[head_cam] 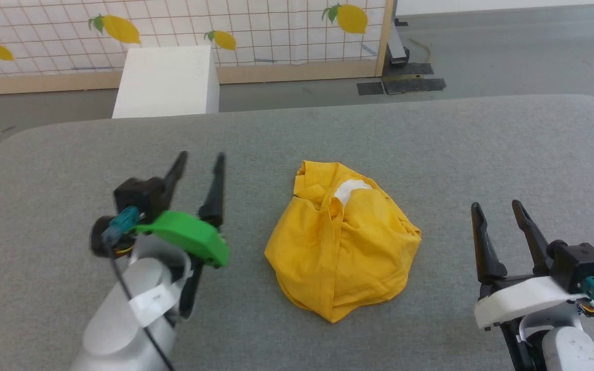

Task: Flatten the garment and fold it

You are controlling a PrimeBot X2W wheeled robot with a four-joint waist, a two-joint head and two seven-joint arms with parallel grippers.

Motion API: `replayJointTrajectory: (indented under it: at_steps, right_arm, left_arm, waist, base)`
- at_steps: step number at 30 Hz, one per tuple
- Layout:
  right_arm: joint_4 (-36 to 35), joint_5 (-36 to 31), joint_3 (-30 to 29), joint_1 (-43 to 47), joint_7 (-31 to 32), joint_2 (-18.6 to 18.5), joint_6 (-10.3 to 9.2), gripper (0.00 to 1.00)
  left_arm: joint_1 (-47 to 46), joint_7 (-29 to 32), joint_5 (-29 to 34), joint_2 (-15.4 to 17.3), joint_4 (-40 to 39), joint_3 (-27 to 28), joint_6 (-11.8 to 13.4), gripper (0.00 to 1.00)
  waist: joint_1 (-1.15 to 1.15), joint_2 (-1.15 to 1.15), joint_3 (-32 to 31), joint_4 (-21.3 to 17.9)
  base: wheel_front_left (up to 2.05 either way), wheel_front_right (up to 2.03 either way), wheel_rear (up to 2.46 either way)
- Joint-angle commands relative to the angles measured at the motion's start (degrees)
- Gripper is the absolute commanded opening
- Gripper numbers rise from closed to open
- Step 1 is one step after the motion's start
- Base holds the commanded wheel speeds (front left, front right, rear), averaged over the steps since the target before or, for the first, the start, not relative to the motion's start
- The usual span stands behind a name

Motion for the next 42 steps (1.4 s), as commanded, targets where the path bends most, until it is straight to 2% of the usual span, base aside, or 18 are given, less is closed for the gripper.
replayJointTrajectory:
  at_steps: [1,4,8,14,17,20,23,27,29,32,36,37,38,39,42]
  right_arm:
    - [-0.5,-0.3,0.1,0.7,0.2,0.0,-0.08,1.00]
    - [-1.0,-0.4,0.3,0.9,0.6,0.0,-0.08,1.00]
    - [-1.4,-0.5,0.8,1.1,1.1,0.0,-0.08,1.00]
    - [-1.8,-0.6,1.9,1.0,2.3,0.0,-0.08,1.00]
    - [-2.1,-0.2,4.5,0.2,4.4,0.0,-0.08,1.00]
    - [-1.8,1.3,8.8,-1.5,9.2,0.0,-0.08,1.00]
    - [0.1,4.0,13.4,-3.9,18.1,0.0,-0.08,1.00]
    - [2.6,7.1,16.8,-7.1,28.6,0.0,-0.08,1.00]
    - [3.9,5.7,17.7,-8.2,32.9,0.0,-0.08,1.00]
    - [4.9,5.8,19.1,-9.2,37.5,0.0,-0.08,1.00]
    - [5.3,6.9,20.6,-10.5,39.2,0.0,-0.08,1.00]
    - [5.5,6.9,20.7,-10.8,39.2,0.0,-0.08,0.48]
    - [5.7,6.8,21.0,-11.3,38.9,0.0,-0.08,0.11]
    - [5.8,6.6,21.2,-11.7,38.5,0.0,-0.08,0.00]
    - [5.2,8.0,22.1,-13.1,36.1,0.0,-0.08,0.00]
  left_arm:
    - [2.2,-0.4,1.7,0.8,-2.2,1.5,0.7,1.00]
    - [6.4,-0.5,5.5,1.3,-8.5,5.5,1.5,1.00]
    - [12.7,-0.5,9.4,0.8,-13.7,9.3,0.8,1.00]
    - [19.0,-0.5,13.2,-1.8,-18.2,14.5,-0.6,1.00]
    - [20.2,-0.5,14.6,-3.4,-19.2,16.3,-1.9,1.00]
    - [20.5,-0.5,15.7,-4.7,-19.5,17.6,-3.1,1.00]
    - [20.1,-0.5,16.8,-6.0,-19.3,18.7,-4.2,1.00]
    - [19.4,-0.5,17.9,-7.4,-18.6,19.1,-5.5,1.00]
    - [19.0,-0.5,18.3,-8.0,-18.4,19.1,-6.0,1.00]
    - [18.6,-0.5,18.6,-8.7,-17.8,18.9,-6.8,1.00]
    - [18.4,-0.5,18.9,-9.2,-17.1,19.0,-7.5,1.00]
    - [18.4,-0.5,18.9,-9.4,-17.0,19.1,-7.6,1.00]
    - [18.3,-0.5,19.0,-9.5,-16.8,19.2,-7.8,1.00]
    - [18.3,-0.5,19.0,-9.5,-16.7,19.2,-7.8,1.00]
    - [18.2,-0.5,19.1,-9.7,-16.3,19.4,-8.1,1.00]
  waist:
    - [0.00,0.00,-0.3,0.7]
    - [0.00,0.00,-0.3,1.3]
    - [0.00,0.00,-0.2,1.8]
    - [0.00,0.00,0.8,3.4]
    - [0.00,0.00,1.4,4.4]
    - [0.00,0.00,2.0,5.3]
    - [0.00,0.00,2.6,6.1]
    - [0.00,0.00,3.4,7.4]
    - [0.00,0.00,3.8,8.3]
    - [0.00,0.00,4.4,9.5]
    - [0.00,0.00,4.9,10.5]
    - [0.00,0.00,4.9,10.7]
    - [0.00,0.00,5.0,10.9]
    - [0.00,0.00,5.0,11.0]
    - [0.00,0.00,4.9,11.3]
  base:
    - [0.00,0.00,0.00]
    - [0.00,0.00,0.00]
    - [0.00,0.00,0.00]
    - [0.00,0.00,0.00]
    - [0.00,0.00,0.00]
    - [0.00,0.00,0.00]
    - [0.00,0.00,0.00]
    - [0.00,0.00,0.00]
    - [0.00,0.00,0.00]
    - [0.00,0.00,0.00]
    - [0.00,0.00,0.00]
    - [0.00,0.00,0.00]
    - [0.00,0.00,0.00]
    - [0.00,0.00,0.00]
    - [0.00,0.00,0.00]
